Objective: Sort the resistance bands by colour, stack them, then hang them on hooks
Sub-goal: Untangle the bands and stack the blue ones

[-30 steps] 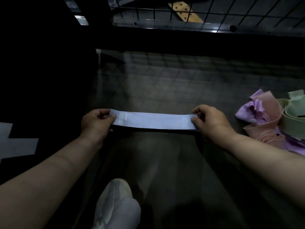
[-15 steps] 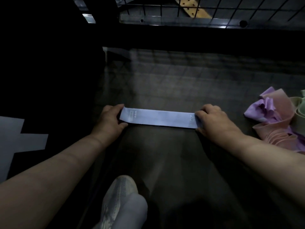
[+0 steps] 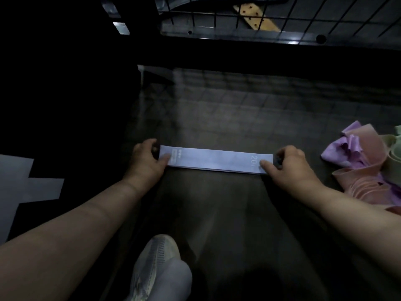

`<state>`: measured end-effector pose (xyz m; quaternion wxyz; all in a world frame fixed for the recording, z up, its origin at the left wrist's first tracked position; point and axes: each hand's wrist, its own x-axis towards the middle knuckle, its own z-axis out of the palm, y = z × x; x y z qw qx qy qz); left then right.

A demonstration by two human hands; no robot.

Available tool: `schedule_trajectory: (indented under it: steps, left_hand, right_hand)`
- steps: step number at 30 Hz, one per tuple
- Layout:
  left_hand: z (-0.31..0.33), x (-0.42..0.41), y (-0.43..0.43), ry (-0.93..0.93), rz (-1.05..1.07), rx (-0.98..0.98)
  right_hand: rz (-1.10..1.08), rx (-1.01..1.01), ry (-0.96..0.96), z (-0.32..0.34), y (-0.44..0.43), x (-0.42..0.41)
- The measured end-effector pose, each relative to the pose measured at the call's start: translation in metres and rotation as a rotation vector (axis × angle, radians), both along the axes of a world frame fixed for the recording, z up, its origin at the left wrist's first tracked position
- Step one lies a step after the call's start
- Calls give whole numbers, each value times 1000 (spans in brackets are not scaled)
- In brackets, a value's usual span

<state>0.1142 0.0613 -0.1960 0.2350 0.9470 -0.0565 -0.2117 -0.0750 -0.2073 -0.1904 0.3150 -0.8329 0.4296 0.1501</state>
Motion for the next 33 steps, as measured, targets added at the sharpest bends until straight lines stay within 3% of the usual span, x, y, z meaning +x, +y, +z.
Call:
schedule_trajectory:
  steps: [3,10,17,22,26,33]
  left_hand:
    - [2,-1,-6,30,175,15]
    - [-2,0,-13,145,344,-155]
    - [-6,3,-17,251,440,-187]
    - [-8,6,-19,289,434,-193]
    - [-4,5,-16,203,288,-165]
    - [4,41,-39,206,306,-361]
  right_hand:
    - [-173,58,23,-3,-2,3]
    - [-259,72,52,-4,-2,7]
    - [-359,216,30,-9,-2,12]
    - [-314,176,41,-8,-2,11]
    - [-242,169,-5,-5,-7,11]
    - [-369,252,-155,-3,-35,38]
